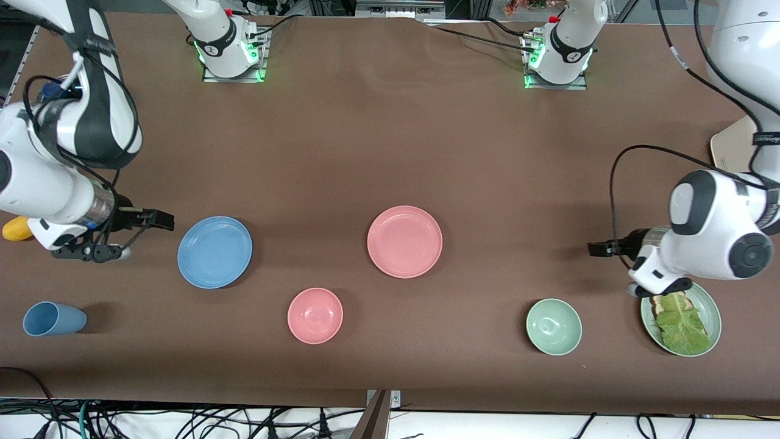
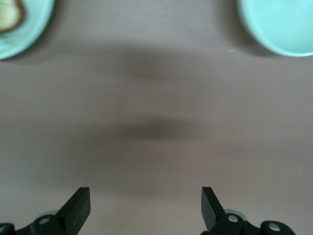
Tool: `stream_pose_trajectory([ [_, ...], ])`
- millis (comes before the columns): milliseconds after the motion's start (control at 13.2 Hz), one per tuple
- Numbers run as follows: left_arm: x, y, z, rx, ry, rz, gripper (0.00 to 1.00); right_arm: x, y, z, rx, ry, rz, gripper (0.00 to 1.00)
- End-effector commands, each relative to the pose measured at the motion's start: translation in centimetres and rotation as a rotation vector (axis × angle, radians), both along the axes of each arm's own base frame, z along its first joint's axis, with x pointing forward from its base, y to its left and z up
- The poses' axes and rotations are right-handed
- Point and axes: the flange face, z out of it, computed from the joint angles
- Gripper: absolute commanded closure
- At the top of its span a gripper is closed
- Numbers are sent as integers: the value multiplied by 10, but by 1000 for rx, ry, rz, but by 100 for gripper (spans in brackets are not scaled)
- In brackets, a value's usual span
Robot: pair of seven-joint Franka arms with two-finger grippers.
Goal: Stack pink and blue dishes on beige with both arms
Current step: 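Withdraw the left gripper while the right gripper reaches the blue plate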
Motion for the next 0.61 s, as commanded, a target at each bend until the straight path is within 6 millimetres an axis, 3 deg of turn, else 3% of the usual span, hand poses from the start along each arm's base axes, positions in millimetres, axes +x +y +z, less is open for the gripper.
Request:
stream_pose_trajectory([
  [0,-9,17,27,48,12,-87,0,-2,-17,-50,-2,-16,-5,0],
  [152,-13,19,45,75,19,-102,0,0,-32,-96,-4,-62,-14,0],
  [380,-27,3,100,126,-15,-139,0,4,-42,-119,-2,-77,-10,0],
  [532,-44,-9,125,114,-25,-204,0,1,-42,-142,-1,-71,-10,1],
])
